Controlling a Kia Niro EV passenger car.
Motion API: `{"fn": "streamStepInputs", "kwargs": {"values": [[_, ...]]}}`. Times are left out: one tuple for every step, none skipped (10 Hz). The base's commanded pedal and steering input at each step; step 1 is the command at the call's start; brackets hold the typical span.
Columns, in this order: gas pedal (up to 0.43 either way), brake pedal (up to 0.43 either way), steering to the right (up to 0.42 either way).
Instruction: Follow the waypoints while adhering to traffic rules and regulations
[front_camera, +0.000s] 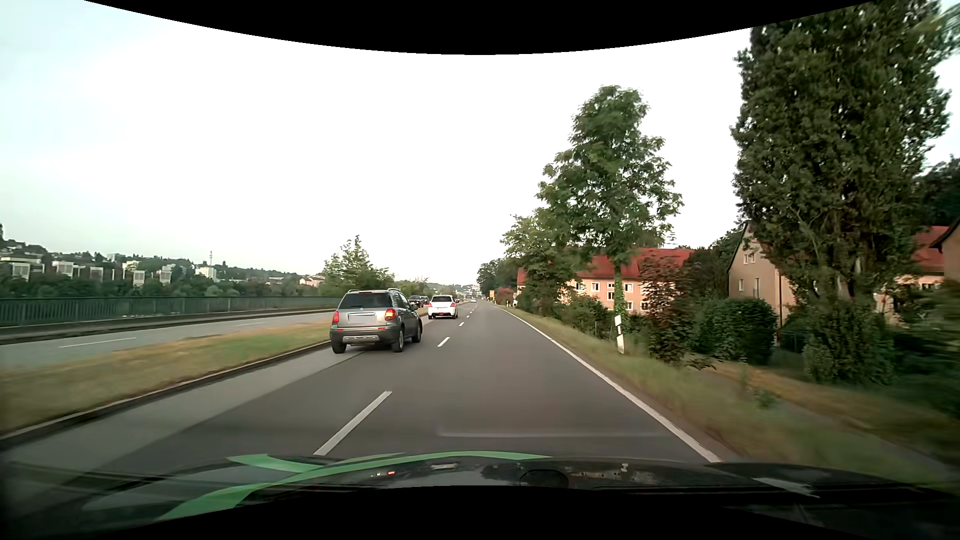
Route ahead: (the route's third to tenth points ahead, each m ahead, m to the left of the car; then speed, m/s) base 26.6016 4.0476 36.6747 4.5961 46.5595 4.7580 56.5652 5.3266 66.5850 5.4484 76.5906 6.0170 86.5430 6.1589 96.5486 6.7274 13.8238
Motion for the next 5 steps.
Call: {"fn": "streamStepInputs", "kwargs": {"values": [[0.13, 0.0, -0.012], [0.13, 0.0, -0.012], [0.13, 0.0, -0.012], [0.13, 0.0, -0.012], [0.13, 0.0, -0.011]]}}
